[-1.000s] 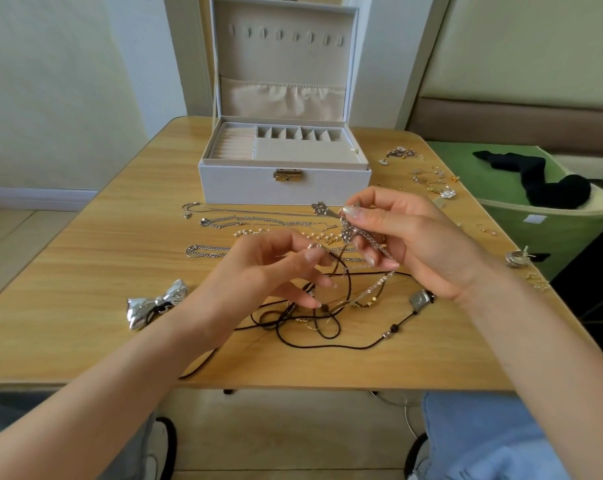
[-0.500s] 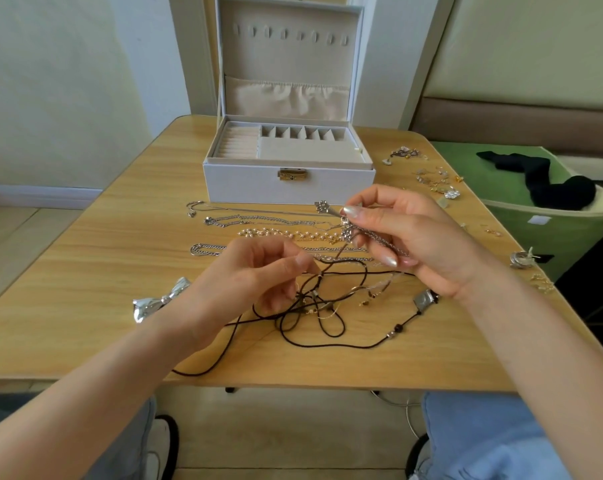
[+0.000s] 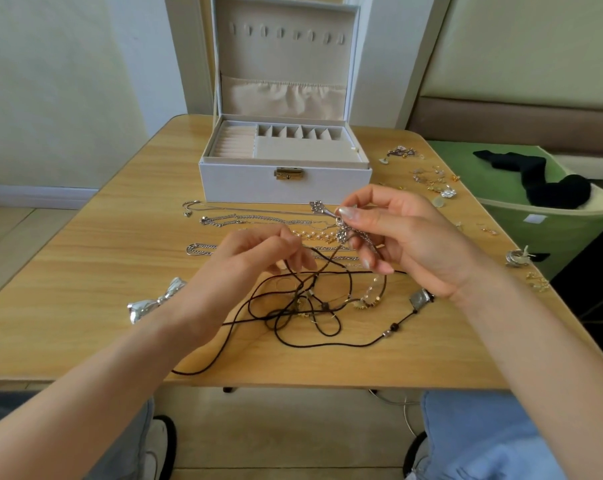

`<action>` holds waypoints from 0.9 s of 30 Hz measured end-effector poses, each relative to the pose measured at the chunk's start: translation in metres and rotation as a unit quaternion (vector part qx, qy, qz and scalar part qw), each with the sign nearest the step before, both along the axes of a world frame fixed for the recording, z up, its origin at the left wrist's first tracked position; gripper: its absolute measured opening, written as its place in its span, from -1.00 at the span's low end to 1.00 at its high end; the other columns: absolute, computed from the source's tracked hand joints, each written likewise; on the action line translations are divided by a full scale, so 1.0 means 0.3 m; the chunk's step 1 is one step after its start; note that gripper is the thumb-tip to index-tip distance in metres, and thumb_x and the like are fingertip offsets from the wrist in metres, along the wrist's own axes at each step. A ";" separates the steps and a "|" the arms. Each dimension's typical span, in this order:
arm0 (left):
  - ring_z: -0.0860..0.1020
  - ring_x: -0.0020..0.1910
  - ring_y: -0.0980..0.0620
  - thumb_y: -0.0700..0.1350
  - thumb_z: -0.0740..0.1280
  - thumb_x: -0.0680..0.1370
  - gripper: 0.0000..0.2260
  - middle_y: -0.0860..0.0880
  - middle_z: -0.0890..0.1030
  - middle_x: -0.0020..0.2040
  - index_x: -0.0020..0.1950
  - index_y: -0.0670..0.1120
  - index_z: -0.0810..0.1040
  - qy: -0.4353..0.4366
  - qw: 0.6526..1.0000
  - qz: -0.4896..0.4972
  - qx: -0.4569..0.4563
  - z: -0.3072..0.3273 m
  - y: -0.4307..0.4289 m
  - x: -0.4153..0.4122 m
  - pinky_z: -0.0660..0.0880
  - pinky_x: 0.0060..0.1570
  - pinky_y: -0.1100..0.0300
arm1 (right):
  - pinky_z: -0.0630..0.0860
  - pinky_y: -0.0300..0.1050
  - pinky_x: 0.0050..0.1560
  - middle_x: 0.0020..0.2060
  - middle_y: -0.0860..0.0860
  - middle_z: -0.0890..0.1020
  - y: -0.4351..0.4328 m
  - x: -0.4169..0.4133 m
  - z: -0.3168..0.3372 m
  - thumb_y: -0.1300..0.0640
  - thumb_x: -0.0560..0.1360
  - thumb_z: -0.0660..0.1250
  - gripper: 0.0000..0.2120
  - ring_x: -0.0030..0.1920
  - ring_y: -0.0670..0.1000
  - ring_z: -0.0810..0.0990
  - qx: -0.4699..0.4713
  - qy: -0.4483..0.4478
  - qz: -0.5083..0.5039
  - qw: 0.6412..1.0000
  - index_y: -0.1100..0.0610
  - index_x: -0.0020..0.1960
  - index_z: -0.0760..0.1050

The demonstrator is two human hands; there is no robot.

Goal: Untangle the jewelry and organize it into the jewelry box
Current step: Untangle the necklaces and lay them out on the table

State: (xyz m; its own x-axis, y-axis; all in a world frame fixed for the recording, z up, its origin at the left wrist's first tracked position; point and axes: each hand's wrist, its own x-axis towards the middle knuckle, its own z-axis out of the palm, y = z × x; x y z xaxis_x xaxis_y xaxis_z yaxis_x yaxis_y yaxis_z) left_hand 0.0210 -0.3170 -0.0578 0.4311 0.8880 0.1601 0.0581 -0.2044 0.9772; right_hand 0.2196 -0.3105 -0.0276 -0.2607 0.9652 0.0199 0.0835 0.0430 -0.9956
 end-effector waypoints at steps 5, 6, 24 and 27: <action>0.59 -0.24 0.02 -0.08 0.18 0.39 -0.78 -0.10 0.66 -0.25 -0.44 -0.10 0.33 -0.093 0.992 0.037 -0.081 0.004 0.015 -0.006 0.56 -0.16 0.22 | 0.17 -0.37 -0.66 -0.42 0.04 0.54 0.004 0.010 0.008 0.21 0.45 0.32 -0.96 -0.59 -0.10 0.38 0.001 -0.004 -0.009 1.000 0.16 -0.11 0.49; 0.59 -0.27 0.01 -0.10 0.17 0.39 -0.80 -0.11 0.65 -0.26 -0.42 -0.12 0.27 -0.112 0.988 0.045 -0.095 0.004 0.022 -0.011 0.56 -0.20 0.22 | 0.15 -0.37 -0.67 -0.41 0.05 0.54 0.005 0.016 0.010 0.21 0.44 0.32 -0.95 -0.60 -0.10 0.36 0.000 -0.004 -0.011 1.000 0.16 -0.11 0.49; 0.65 -0.08 -0.05 -0.11 0.22 0.51 -0.78 -0.15 0.68 -0.08 -0.19 -0.27 0.47 -0.013 0.998 -0.045 -0.047 0.002 -0.014 0.010 0.59 -0.07 0.13 | 0.42 -0.26 -0.51 -0.42 0.01 0.52 -0.003 -0.015 0.003 0.15 0.36 0.33 -0.87 -0.43 -0.03 0.49 0.022 0.056 0.035 0.998 0.17 -0.11 0.49; 0.66 -0.12 -0.02 -0.19 0.27 0.58 -0.80 -0.12 0.69 -0.11 -0.15 -0.32 0.48 0.025 0.999 -0.030 -0.029 0.000 -0.023 0.018 0.58 -0.15 0.22 | 0.43 -0.25 -0.51 -0.41 0.01 0.53 -0.003 -0.013 0.002 0.14 0.36 0.34 -0.87 -0.41 -0.03 0.51 0.022 0.042 0.032 0.998 0.16 -0.11 0.50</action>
